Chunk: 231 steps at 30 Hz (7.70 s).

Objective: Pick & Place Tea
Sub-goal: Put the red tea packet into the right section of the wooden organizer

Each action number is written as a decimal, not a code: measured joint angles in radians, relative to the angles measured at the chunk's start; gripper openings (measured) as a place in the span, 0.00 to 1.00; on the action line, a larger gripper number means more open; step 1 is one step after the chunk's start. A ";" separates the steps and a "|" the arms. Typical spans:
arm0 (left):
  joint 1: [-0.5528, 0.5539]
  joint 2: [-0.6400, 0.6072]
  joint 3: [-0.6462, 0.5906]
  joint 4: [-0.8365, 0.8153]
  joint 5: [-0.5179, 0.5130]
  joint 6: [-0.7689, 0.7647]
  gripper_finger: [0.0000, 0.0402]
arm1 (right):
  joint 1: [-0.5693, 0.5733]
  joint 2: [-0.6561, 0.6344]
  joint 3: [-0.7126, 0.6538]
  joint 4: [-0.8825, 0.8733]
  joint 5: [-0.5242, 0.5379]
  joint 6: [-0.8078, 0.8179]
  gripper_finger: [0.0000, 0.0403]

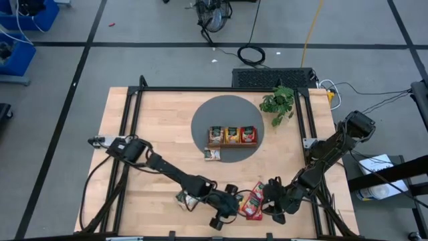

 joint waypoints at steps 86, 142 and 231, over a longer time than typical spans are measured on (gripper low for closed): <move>0.051 0.188 0.143 0.104 0.043 -0.054 0.10 | -0.006 0.077 -0.142 0.203 0.073 0.333 0.49; 0.088 0.211 0.143 0.158 0.052 0.013 0.10 | -0.016 0.079 -0.143 0.260 0.207 0.147 0.01; 0.027 -0.025 -0.060 -0.280 -0.235 0.012 0.10 | -0.876 -0.129 0.108 -0.427 0.127 -0.977 0.17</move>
